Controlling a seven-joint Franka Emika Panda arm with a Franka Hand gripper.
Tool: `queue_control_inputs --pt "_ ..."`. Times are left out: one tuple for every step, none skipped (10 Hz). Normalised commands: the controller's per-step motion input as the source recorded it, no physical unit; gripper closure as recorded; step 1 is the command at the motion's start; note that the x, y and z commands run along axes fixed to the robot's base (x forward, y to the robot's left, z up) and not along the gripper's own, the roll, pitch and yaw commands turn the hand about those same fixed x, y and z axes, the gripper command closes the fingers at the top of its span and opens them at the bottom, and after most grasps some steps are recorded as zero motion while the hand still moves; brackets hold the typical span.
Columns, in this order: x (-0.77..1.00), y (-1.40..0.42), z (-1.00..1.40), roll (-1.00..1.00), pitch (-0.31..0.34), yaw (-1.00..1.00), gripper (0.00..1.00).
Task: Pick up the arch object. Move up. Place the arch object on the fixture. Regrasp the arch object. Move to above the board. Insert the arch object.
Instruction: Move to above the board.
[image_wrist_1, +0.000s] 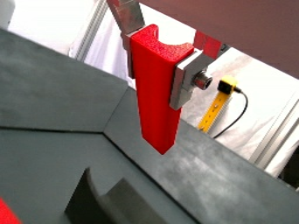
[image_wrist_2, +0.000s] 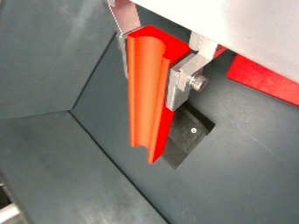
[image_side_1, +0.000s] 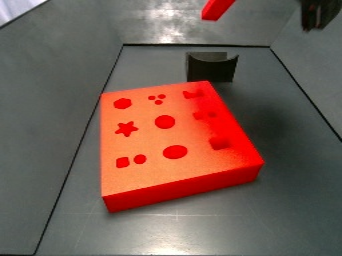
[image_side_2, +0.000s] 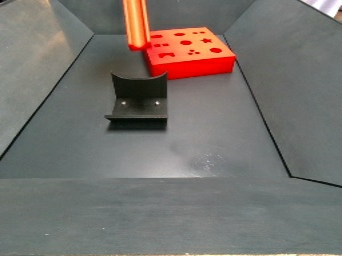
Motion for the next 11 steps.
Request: queue_control_inputs --pt "0.03 -0.06 0.82 -0.03 0.049 0.1 1.0" --pt "0.02 -0.04 0.61 -0.03 0.05 0.08 1.0" --pt "0.02 -0.03 0.5 -0.04 0.051 0.08 1.0" --pt "0.02 -0.03 0.28 -0.04 0.06 0.07 1.0" --pt "-0.94 -1.0 0.42 -1.0 -0.099 -0.06 1.0" --pt "-0.97 -1.0 0.42 -1.0 -0.124 -0.06 1.0" --pt "-1.0 -0.96 0.41 -1.0 -0.144 -0.06 1.0" --pt "-1.0 -0.87 0.36 -1.0 -0.163 -0.06 1.0" --pt "-1.0 -0.85 0.37 -1.0 -0.17 -0.07 1.0" --pt "-0.79 -0.62 0.28 -1.0 -0.176 -0.08 1.0" --pt "-0.61 -0.45 0.2 -1.0 -0.171 -0.09 1.0"
